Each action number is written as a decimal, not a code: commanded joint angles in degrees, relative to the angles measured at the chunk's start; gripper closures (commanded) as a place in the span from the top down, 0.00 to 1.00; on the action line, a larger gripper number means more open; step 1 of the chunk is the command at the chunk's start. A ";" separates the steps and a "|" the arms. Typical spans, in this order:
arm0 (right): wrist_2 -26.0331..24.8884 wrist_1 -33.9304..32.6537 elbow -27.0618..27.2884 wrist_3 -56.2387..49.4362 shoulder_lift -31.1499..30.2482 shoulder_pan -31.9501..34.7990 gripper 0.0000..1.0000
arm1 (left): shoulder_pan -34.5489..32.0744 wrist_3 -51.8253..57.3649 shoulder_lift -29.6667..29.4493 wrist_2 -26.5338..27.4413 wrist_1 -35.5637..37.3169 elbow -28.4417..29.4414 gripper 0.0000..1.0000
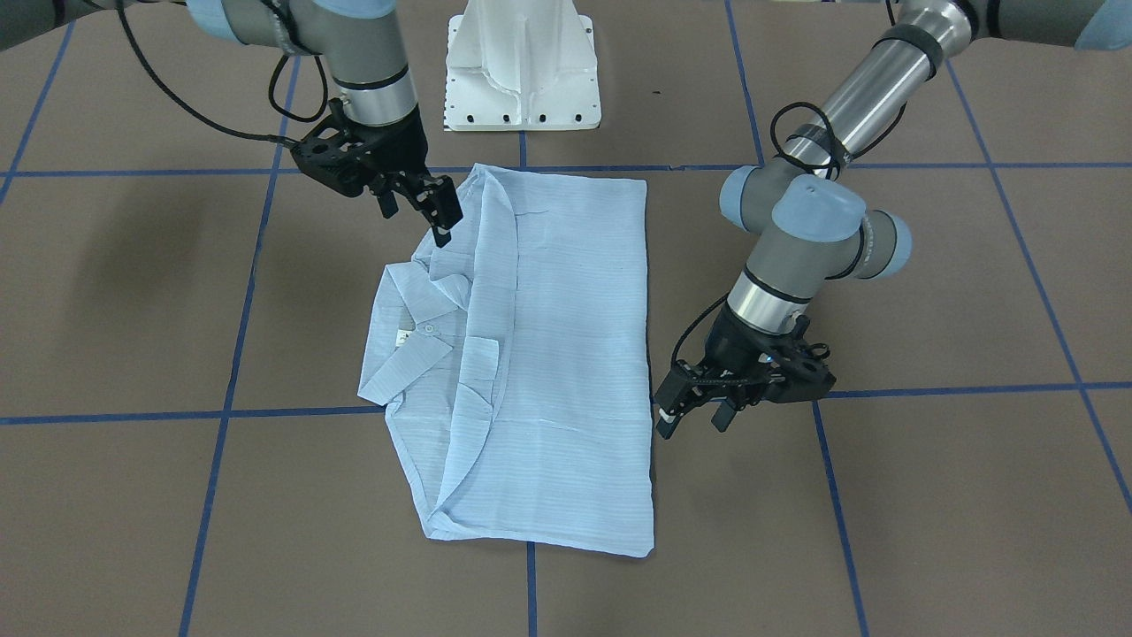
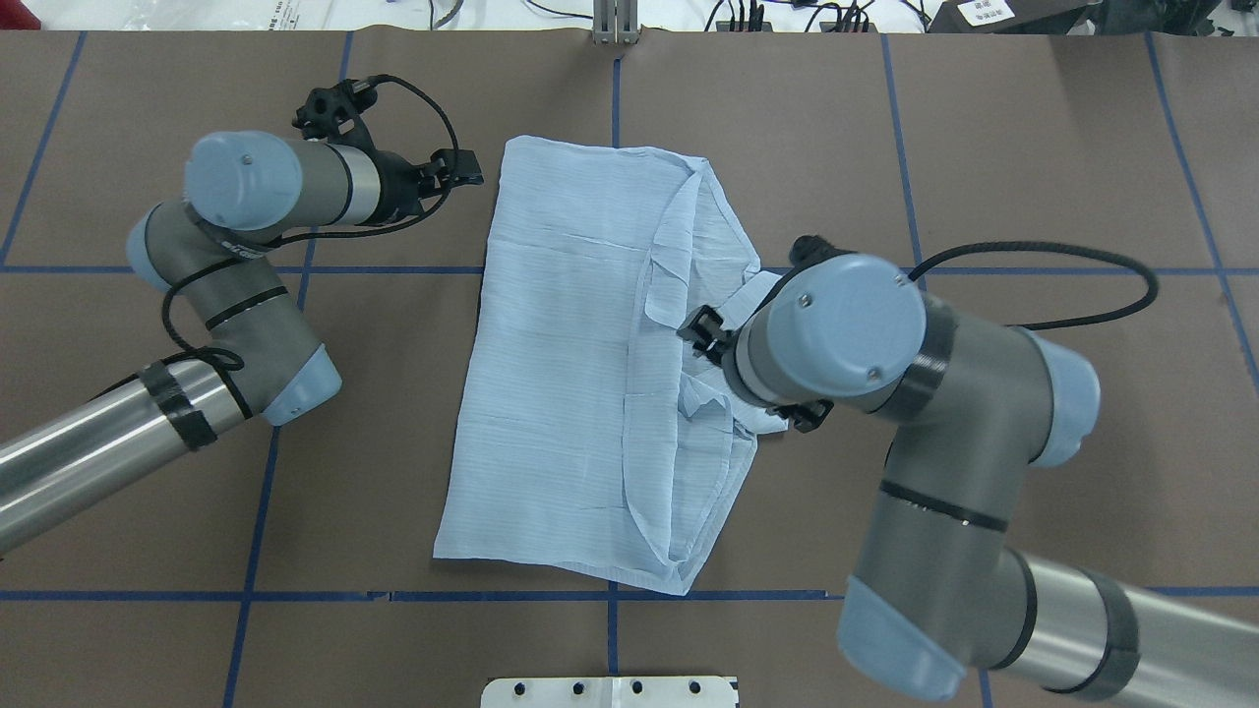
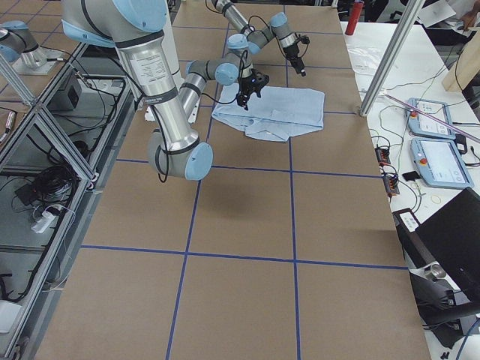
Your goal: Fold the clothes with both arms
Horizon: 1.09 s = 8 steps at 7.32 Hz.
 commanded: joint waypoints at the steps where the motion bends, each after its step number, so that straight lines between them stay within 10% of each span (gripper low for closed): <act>1: -4.29 -4.29 -2.37 -11.27 4.04 -8.28 1.00 | -0.88 2.64 5.28 -2.16 3.71 -9.07 1.00; 8: -8.18 -6.33 -16.27 -38.93 10.14 -12.53 1.00 | -0.70 2.56 8.73 -2.17 4.00 -12.45 1.00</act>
